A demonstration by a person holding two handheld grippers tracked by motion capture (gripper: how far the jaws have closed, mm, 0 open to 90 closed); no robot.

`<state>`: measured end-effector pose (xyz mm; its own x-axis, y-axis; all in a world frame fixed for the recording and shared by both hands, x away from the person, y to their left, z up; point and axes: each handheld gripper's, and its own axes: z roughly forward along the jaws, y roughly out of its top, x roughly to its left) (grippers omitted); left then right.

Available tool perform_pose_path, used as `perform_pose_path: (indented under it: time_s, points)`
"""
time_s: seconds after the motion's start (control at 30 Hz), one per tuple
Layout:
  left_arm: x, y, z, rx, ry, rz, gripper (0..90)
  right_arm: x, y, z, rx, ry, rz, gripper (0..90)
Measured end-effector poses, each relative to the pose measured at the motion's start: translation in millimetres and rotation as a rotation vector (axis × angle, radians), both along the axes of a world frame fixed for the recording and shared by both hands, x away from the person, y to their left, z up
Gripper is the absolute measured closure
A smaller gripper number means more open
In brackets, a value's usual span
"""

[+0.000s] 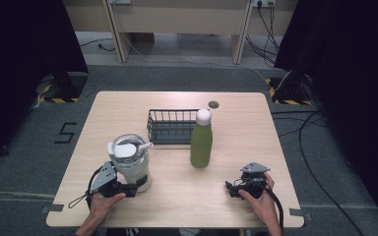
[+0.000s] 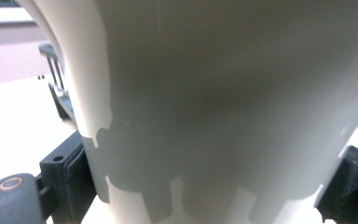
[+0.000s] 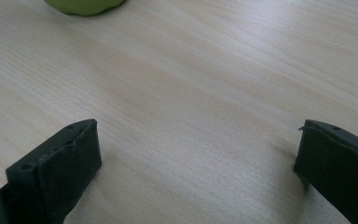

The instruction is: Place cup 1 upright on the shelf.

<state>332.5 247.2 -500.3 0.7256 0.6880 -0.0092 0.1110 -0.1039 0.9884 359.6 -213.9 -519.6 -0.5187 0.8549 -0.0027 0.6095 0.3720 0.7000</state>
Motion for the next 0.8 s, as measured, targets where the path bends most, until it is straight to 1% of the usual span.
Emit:
perform_pose_path:
  time_s: [0.1,0.17,0.27,0.33,0.43,0.63,0.67,0.7,0.73,0.77,0.8]
  points:
    - [4.2,0.5,5.0,-0.014,-0.002,-0.008,10.5,0.1,-0.1,-0.1,-0.002,-0.001,0.001,0.3]
    - [7.9,0.4,8.1,-0.014,0.000,-0.012,10.5,0.1,-0.1,-0.1,-0.001,-0.001,0.000,0.3]
    - [13.6,-0.6,11.9,-0.018,0.018,-0.019,10.5,0.2,-0.1,-0.1,-0.001,-0.001,0.001,0.4]
    - [16.8,-1.7,14.0,-0.018,0.022,-0.022,10.5,0.2,-0.1,-0.1,-0.002,-0.001,0.001,0.4]
    - [21.5,-4.1,17.6,-0.016,0.013,-0.021,10.5,0.2,-0.1,-0.1,-0.001,-0.001,0.001,0.4]
    - [34.2,-8.1,32.4,-0.021,0.020,-0.025,10.5,0.2,-0.1,-0.1,-0.001,-0.001,0.001,0.4]
    - [34.2,-8.1,32.4,-0.021,0.020,-0.025,10.5,0.2,-0.1,-0.1,-0.001,-0.001,0.001,0.4]
    - [39.9,-7.3,38.3,-0.014,-0.002,-0.029,10.5,0.2,-0.1,-0.1,-0.001,-0.001,0.001,0.3]
    - [39.9,-7.3,38.3,-0.014,-0.002,-0.029,10.5,0.2,-0.1,-0.1,-0.001,-0.001,0.001,0.3]
    - [43.4,-7.2,44.4,-0.025,0.027,-0.033,10.5,0.2,-0.1,-0.1,-0.001,-0.001,0.001,0.3]
    - [44.8,-7.0,46.3,-0.025,0.028,-0.031,10.5,0.1,-0.1,-0.1,-0.002,-0.001,0.001,0.3]
